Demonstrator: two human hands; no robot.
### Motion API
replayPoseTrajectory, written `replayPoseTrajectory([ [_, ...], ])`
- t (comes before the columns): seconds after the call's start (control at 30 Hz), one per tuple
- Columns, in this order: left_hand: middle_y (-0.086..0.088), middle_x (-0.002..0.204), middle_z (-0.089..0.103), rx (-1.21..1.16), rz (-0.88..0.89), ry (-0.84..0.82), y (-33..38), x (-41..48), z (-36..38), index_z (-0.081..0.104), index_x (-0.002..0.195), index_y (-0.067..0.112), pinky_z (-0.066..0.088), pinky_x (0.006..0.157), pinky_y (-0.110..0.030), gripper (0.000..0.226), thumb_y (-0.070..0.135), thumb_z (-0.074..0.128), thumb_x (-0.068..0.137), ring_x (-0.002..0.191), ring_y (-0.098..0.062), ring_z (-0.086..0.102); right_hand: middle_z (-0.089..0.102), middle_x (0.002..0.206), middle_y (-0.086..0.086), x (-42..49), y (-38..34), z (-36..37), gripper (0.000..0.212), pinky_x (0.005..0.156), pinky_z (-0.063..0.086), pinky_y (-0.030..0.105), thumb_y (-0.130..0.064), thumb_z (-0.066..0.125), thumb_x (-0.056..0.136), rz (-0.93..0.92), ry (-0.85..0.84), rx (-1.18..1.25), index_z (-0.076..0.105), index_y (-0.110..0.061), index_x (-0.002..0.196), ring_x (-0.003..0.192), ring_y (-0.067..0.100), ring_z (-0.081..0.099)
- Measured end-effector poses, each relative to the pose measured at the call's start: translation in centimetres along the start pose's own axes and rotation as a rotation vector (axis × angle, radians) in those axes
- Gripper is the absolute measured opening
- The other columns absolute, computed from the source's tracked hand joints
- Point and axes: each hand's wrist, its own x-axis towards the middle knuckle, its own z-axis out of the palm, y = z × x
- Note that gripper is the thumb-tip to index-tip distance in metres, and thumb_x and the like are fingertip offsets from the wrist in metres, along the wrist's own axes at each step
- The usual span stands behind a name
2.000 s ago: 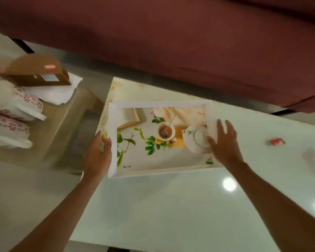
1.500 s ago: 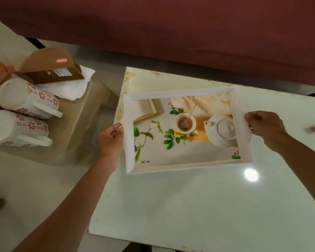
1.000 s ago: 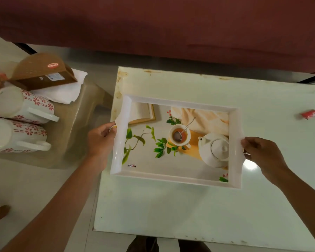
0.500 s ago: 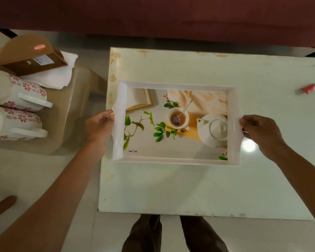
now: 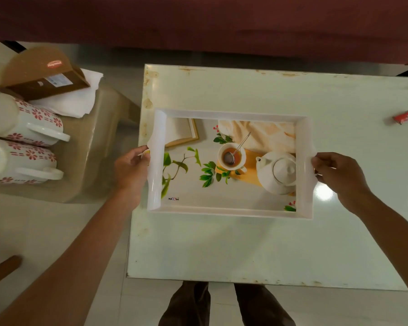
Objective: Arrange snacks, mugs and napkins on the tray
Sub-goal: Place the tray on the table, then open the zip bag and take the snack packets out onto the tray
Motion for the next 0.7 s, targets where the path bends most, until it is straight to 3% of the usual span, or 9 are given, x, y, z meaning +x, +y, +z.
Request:
replayPoseTrajectory([
  [0.07, -0.001, 0.111, 0.067, -0.005, 0.015, 0.006, -0.1, -0.5, -0.1, 0.067, 0.125, 0.02, 0.057, 0.089, -0.038, 0.028, 0.022, 0.061, 0.098, 0.097, -0.02, 0.065, 0.071, 0.101, -0.001, -0.5, -0.3, 0.1, 0.02, 0.088, 0.056, 0.041, -0.031, 0.064, 0.092, -0.014, 0.039, -0.037, 0.068, -0.023, 0.109, 0.083, 0.021, 0.07],
  [0.17, -0.003, 0.113, 0.069, -0.052, 0.01, 0.022, -0.2, -1.3, -0.6, 0.066, 0.127, 0.018, 0.057, 0.089, -0.038, 0.03, 0.022, 0.059, 0.098, 0.1, -0.022, 0.067, 0.069, 0.115, 0.0, -1.6, -0.9, 0.0, 0.031, 0.09, 0.051, 0.037, -0.037, 0.06, 0.093, -0.112, 0.097, -0.14, 0.064, -0.021, 0.119, 0.099, 0.022, 0.068],
  [0.27, 0.0, 0.115, 0.069, -0.001, 0.082, 0.054, -0.5, -2.6, -1.6, 0.066, 0.126, 0.017, 0.052, 0.073, -0.015, 0.031, 0.023, 0.059, 0.097, 0.09, -0.008, 0.065, 0.063, 0.127, 0.007, -3.4, -1.8, -0.4, 0.036, 0.1, 0.042, 0.038, -0.036, 0.059, 0.095, -0.232, 0.124, -0.243, 0.061, -0.018, 0.126, 0.117, 0.023, 0.059],
  [0.33, 0.004, 0.115, 0.067, 0.045, 0.13, 0.053, -0.6, -4.1, -2.7, 0.064, 0.13, 0.016, 0.049, 0.074, -0.012, 0.034, 0.023, 0.059, 0.097, 0.09, -0.001, 0.063, 0.06, 0.131, 0.01, -4.9, -2.7, -0.8, 0.037, 0.093, 0.039, 0.032, -0.037, 0.059, 0.095, -0.248, 0.13, -0.258, 0.06, -0.021, 0.128, 0.112, 0.023, 0.058],
  [0.43, 0.001, 0.129, 0.064, 0.051, 0.15, 0.006, -0.4, -7.3, -5.1, 0.058, 0.137, 0.015, 0.051, 0.093, -0.026, 0.039, 0.021, 0.057, 0.099, 0.112, -0.012, 0.063, 0.059, 0.133, 0.007, -7.6, -4.1, -1.3, 0.035, 0.088, 0.036, 0.03, -0.037, 0.059, 0.095, -0.282, 0.118, -0.232, 0.06, -0.025, 0.127, 0.089, 0.014, 0.051],
  [0.53, 0.004, 0.127, 0.064, 0.063, 0.207, 0.015, 0.1, -11.6, -7.9, 0.061, 0.134, 0.019, 0.047, 0.086, -0.014, 0.035, 0.025, 0.059, 0.099, 0.115, -0.01, 0.061, 0.059, 0.133, 0.006, -10.5, -5.7, -1.7, 0.033, 0.09, 0.04, 0.038, -0.04, 0.058, 0.094, -0.32, 0.055, -0.21, 0.059, -0.029, 0.126, 0.09, 0.014, 0.052],
  [0.6, 0.009, 0.121, 0.066, 0.024, 0.243, 0.043, 0.8, -14.8, -9.9, 0.065, 0.126, 0.026, 0.045, 0.081, -0.007, 0.029, 0.025, 0.061, 0.098, 0.109, -0.002, 0.062, 0.059, 0.132, 0.009, -12.5, -7.0, -1.7, 0.033, 0.092, 0.043, 0.043, -0.037, 0.061, 0.094, -0.35, 0.001, -0.19, 0.061, -0.026, 0.125, 0.104, 0.023, 0.058],
  [0.7, 0.015, 0.122, 0.066, -0.059, 0.266, 0.099, 1.4, -18.7, -12.4, 0.067, 0.121, 0.028, 0.042, 0.077, 0.002, 0.026, 0.028, 0.062, 0.096, 0.105, 0.015, 0.06, 0.062, 0.128, 0.012, -15.2, -8.5, -0.9, 0.029, 0.07, 0.042, 0.027, -0.024, 0.067, 0.091, -0.389, -0.081, -0.136, 0.066, -0.019, 0.12, 0.094, 0.022, 0.057],
])
